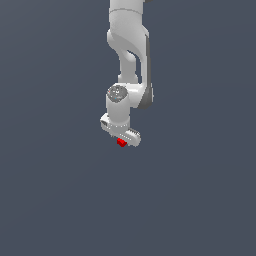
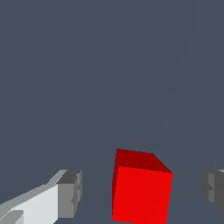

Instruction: Pick up the red cube and move it to a goal position.

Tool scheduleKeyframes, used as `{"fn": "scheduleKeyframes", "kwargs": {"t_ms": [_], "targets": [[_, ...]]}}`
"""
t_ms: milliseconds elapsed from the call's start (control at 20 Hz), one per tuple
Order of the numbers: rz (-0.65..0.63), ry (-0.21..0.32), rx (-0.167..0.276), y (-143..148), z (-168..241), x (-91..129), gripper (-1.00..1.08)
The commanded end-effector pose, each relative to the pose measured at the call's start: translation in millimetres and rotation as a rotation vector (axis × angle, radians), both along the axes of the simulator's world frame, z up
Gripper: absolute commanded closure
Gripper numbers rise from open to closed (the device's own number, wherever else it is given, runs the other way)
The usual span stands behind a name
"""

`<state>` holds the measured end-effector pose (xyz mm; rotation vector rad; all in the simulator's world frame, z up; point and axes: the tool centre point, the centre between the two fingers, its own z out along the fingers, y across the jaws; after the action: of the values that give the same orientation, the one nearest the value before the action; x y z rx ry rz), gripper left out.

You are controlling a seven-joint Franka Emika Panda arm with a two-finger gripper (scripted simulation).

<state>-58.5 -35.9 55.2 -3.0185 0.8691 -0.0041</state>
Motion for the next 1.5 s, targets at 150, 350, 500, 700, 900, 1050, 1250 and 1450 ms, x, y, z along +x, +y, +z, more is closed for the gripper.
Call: {"fn": "scheduleKeyframes", "kwargs": {"t_ms": [150, 350, 500, 700, 900, 1050, 1250, 1450], "targets": [[-0.091, 0.001, -0.002, 3, -24, -11, -0.92], [-0.125, 0.002, -0.001, 5, -33, -14, -0.92], [-0.132, 0.003, -0.001, 6, -35, -15, -0.92], [-0.132, 0.003, -0.001, 6, -35, -15, 1.08], [-0.132, 0.003, -0.001, 6, -35, -15, 1.08], [-0.132, 0.002, -0.001, 6, -35, -15, 1.08], [-0.132, 0.002, -0.001, 5, -31, -13, 1.08], [-0.132, 0.002, -0.001, 3, -19, -6, 1.08]]}}
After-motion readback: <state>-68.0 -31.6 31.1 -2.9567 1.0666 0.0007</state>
